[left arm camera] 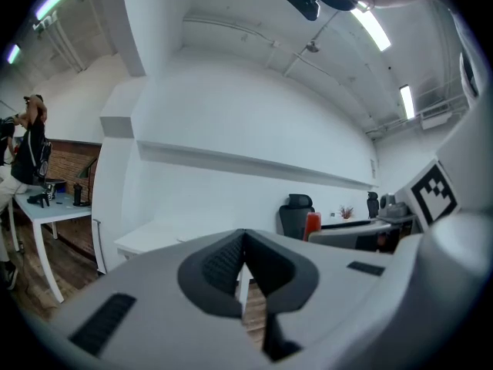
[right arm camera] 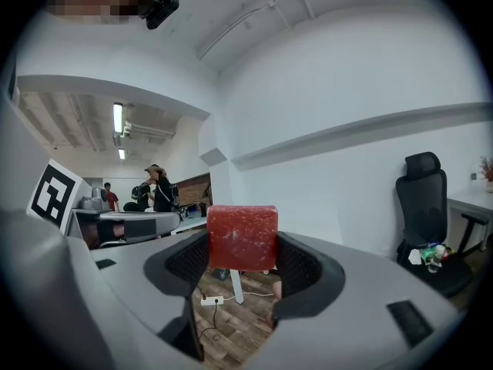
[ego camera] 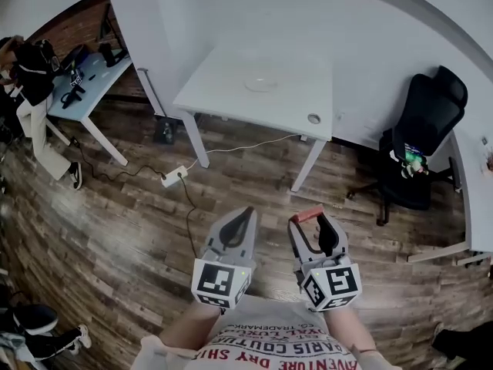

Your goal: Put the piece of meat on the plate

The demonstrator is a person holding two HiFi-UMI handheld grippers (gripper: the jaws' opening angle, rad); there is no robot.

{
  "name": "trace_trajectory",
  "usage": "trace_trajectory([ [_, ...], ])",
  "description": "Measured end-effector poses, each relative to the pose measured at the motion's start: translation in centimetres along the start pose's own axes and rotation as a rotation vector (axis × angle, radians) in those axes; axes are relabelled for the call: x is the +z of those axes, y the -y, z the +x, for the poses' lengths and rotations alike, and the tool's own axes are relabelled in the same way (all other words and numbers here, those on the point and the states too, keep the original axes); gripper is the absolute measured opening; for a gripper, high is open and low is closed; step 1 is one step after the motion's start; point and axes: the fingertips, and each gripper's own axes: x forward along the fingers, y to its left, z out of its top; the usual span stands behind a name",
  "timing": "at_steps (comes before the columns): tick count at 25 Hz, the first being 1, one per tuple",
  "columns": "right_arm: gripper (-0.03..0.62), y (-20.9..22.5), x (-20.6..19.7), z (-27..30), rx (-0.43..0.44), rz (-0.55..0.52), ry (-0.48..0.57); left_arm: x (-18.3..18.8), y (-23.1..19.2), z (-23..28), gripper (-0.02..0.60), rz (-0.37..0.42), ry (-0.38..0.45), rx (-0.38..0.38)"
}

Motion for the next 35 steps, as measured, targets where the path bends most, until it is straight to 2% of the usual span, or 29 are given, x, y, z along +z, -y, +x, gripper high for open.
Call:
trace_trajectory([
  [11,0.276,-2.5,4.4,18.8,-0.037,0.014,0.025,3.0,-17.5,9.6,0.005,0.011,0.007,-0.064],
  [16,0.276,-3.1,4.7,24.8,-0.042,0.034,0.001,2.4,-23.3,12.7,0.005,-0.046,-0.011,-0.061],
  [20,0.276,-2.4,4.9,28.0,-0.039,0.035,-0.012,1.8,-25.7,15.3,0.005,-0.069,-0.026,-0.061],
  [27,0.276,1.2,4.7,34.6,-0.035,0.054,-0.036,1.1,-29.2,21.1,0.005,-0.059,-0.049,-0.045],
  [35,0.276,9.3,5.9,44.4,-0.017,0.074,-0.061,2.7,-32.2,32.9,0.005,-0.030,-0.051,-0.025],
])
